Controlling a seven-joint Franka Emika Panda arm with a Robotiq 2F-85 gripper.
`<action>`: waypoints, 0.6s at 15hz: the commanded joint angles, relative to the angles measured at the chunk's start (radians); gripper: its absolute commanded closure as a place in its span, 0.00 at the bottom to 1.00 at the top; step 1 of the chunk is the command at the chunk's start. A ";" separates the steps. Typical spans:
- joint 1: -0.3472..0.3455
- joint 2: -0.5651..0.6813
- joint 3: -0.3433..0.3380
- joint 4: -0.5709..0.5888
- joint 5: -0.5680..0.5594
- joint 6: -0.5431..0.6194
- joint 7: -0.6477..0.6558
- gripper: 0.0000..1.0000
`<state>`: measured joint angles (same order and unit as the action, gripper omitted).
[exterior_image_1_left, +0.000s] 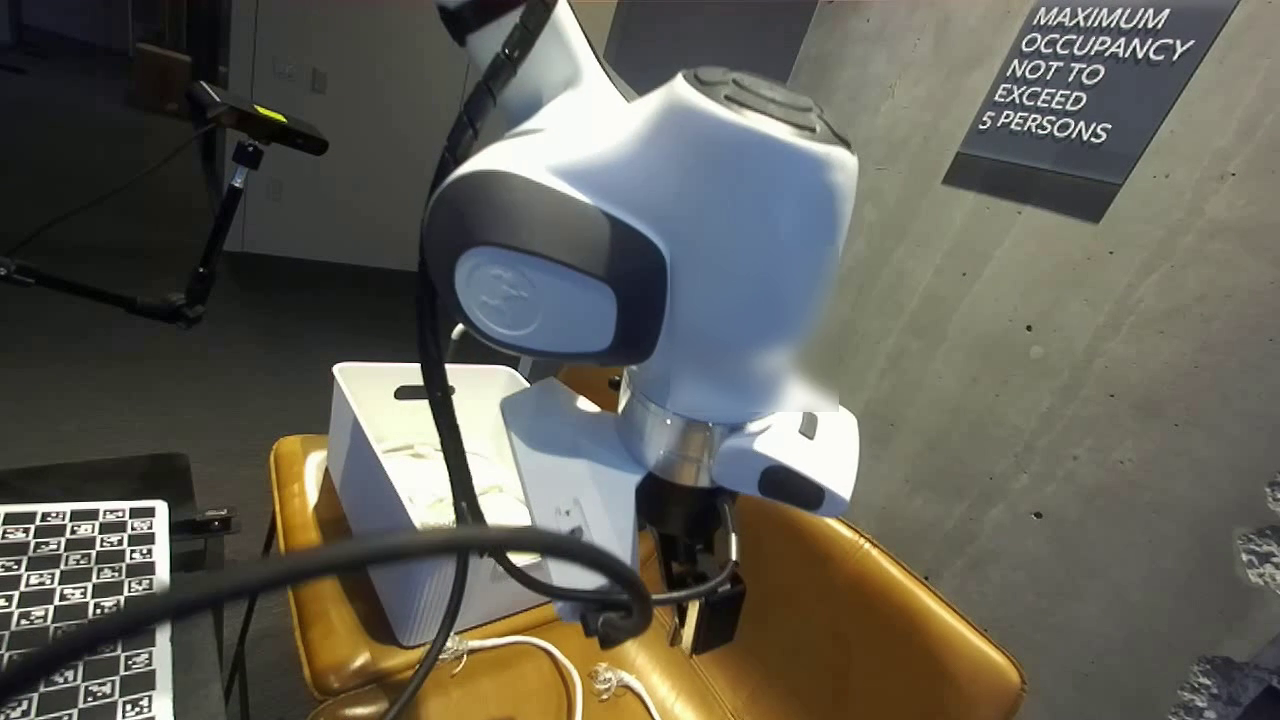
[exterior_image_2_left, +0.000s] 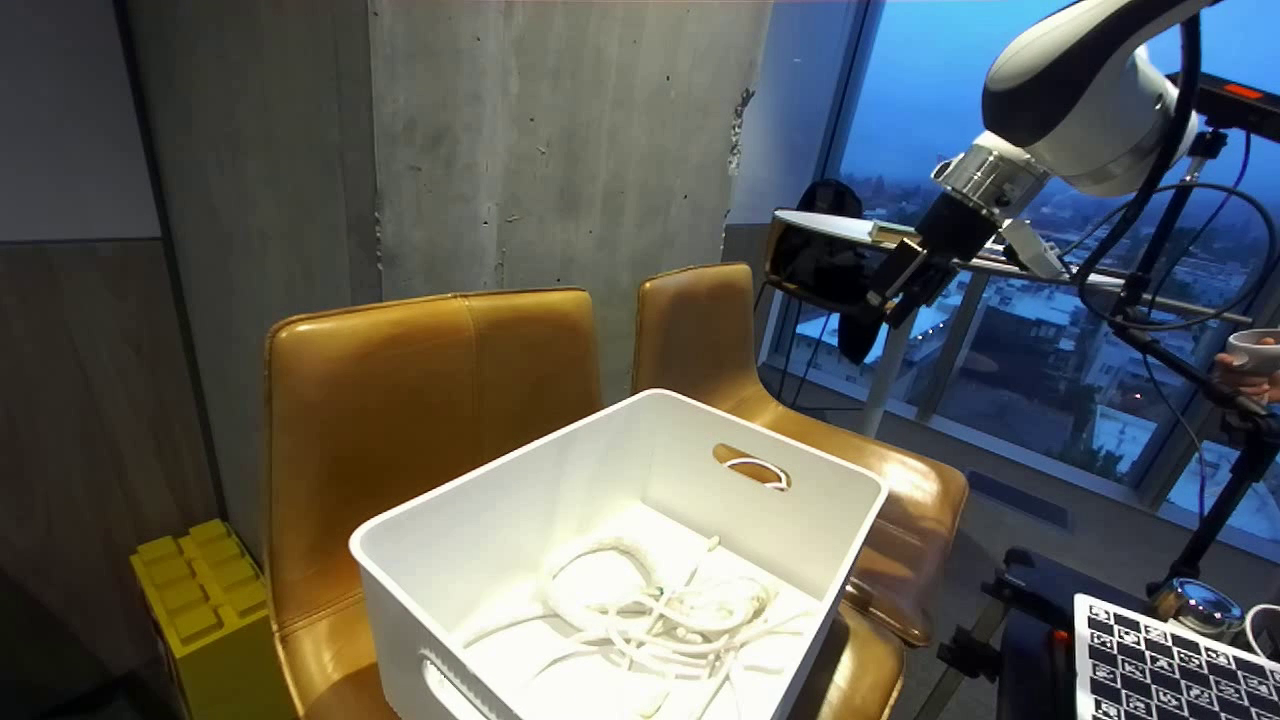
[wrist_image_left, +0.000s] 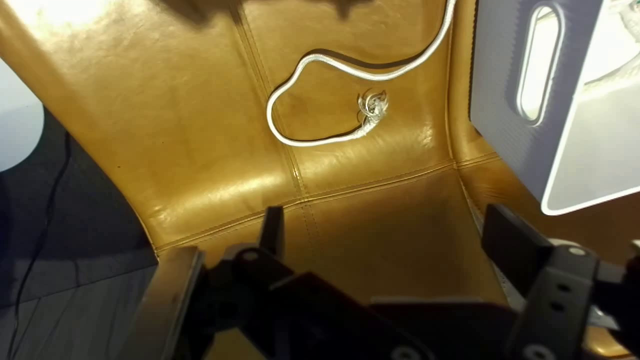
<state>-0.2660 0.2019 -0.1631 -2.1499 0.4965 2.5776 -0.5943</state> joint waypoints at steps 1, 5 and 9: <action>-0.062 0.112 0.050 0.093 0.065 -0.033 -0.066 0.00; -0.089 0.218 0.106 0.140 0.062 -0.005 -0.046 0.00; -0.091 0.320 0.156 0.163 0.043 0.070 0.001 0.00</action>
<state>-0.3375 0.4491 -0.0516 -2.0266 0.5378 2.5967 -0.6217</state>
